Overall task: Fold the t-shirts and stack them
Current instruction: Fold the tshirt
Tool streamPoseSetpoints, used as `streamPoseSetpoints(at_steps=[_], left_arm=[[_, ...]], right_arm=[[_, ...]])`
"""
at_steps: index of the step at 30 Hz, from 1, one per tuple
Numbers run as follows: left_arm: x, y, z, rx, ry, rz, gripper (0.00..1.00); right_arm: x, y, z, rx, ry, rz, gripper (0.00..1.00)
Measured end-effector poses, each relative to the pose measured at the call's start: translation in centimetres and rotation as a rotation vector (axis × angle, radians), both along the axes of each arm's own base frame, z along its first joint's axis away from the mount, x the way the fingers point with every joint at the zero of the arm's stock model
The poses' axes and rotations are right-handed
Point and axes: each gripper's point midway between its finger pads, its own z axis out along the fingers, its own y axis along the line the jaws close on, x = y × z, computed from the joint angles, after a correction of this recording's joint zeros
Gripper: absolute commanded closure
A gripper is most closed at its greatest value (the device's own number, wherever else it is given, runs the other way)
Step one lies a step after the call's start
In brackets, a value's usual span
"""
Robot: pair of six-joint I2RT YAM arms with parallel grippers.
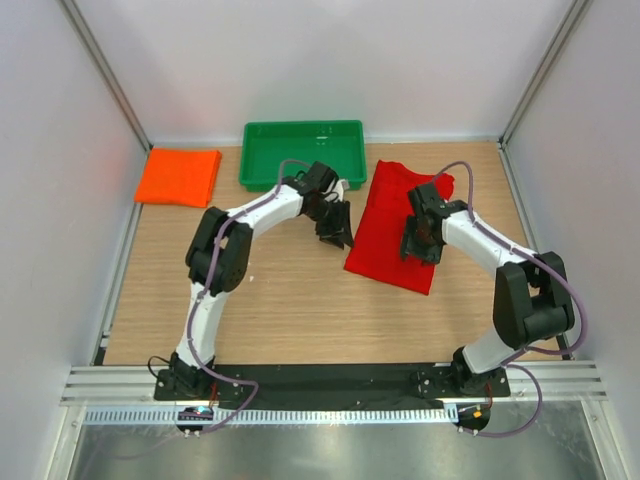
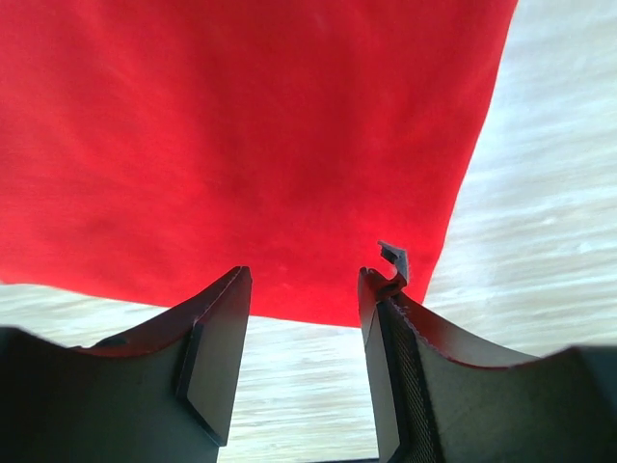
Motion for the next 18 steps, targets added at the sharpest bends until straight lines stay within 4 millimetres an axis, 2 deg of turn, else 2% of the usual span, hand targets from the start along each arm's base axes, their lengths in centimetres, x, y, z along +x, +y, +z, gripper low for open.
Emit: streamPoseSetpoints(at_steps=[3, 7, 12, 18], left_arm=[[0.1, -1.3, -2.1, 0.028, 0.014, 0.001, 0.65], [-0.7, -1.5, -3.8, 0.087, 0.031, 0.016, 0.66], [-1.1, -1.0, -4.5, 0.174, 0.024, 0.049, 0.66], [-2.6, 0.3, -4.8, 0.277, -0.005, 0.049, 0.66]], right_arm=[[-1.9, -0.3, -2.1, 0.001, 0.059, -0.014, 0.46], [-3.2, -0.3, -3.8, 0.013, 0.088, -0.028, 0.46], [-4.0, 0.4, -4.9, 0.014, 0.096, -0.020, 0.46], [-5.1, 2.4, -5.3, 0.003, 0.075, 0.022, 0.46]])
